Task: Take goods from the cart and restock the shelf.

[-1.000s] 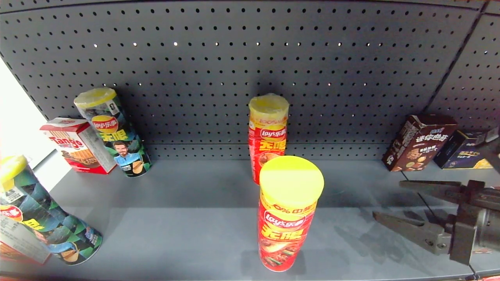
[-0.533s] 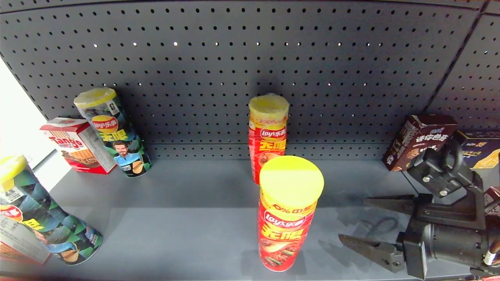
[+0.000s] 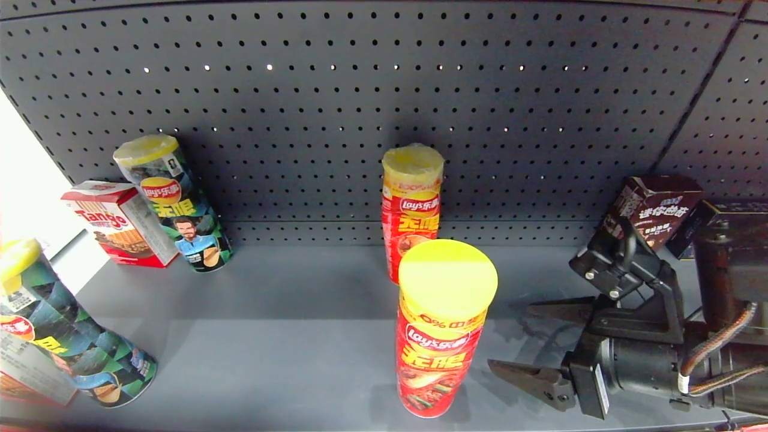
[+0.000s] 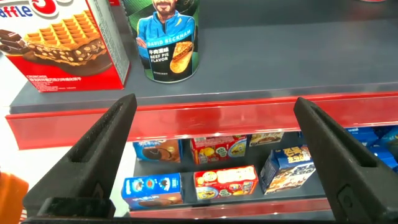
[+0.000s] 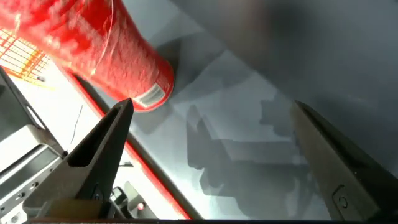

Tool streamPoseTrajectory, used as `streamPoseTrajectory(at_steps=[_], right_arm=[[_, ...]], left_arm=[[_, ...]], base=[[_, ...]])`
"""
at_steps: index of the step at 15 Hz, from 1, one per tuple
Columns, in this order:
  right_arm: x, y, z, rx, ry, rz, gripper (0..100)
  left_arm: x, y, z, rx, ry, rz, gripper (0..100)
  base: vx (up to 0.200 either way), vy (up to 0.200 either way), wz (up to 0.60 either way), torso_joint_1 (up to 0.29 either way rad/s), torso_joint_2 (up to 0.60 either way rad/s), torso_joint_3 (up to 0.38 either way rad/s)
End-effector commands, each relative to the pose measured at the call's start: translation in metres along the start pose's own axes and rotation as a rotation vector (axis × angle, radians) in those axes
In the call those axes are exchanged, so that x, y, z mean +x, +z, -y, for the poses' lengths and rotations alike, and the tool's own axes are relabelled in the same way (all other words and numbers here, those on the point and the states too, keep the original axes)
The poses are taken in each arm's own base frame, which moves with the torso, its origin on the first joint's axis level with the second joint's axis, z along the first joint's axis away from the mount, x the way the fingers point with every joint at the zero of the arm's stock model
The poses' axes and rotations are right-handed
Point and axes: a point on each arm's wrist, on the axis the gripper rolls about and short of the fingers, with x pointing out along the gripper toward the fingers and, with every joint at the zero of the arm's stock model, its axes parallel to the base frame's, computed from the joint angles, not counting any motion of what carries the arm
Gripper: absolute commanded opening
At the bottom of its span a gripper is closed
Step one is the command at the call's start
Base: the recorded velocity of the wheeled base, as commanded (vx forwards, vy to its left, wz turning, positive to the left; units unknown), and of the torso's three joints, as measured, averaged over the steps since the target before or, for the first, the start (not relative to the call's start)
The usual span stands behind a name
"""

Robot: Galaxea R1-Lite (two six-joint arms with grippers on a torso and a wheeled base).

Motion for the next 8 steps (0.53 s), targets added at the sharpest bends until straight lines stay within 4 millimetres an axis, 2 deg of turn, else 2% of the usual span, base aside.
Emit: streamPoseTrajectory(at_steps=[1,8], right_arm=[[0.01,0.001,0.001,-0.002,0.002,-0.018,100],[0.025,0.008,0.001,-0.009,0.009,-0.027,100]], left_arm=[[0.0,0.0,0.0,0.0,0.0,-0.003,100],[0.0,0.0,0.0,0.0,-0.001,-0.005,100]], base=[[0.0,0.0,0.0,0.0,0.0,0.0],[0.0,0.0,0.0,0.0,0.0,0.0]])
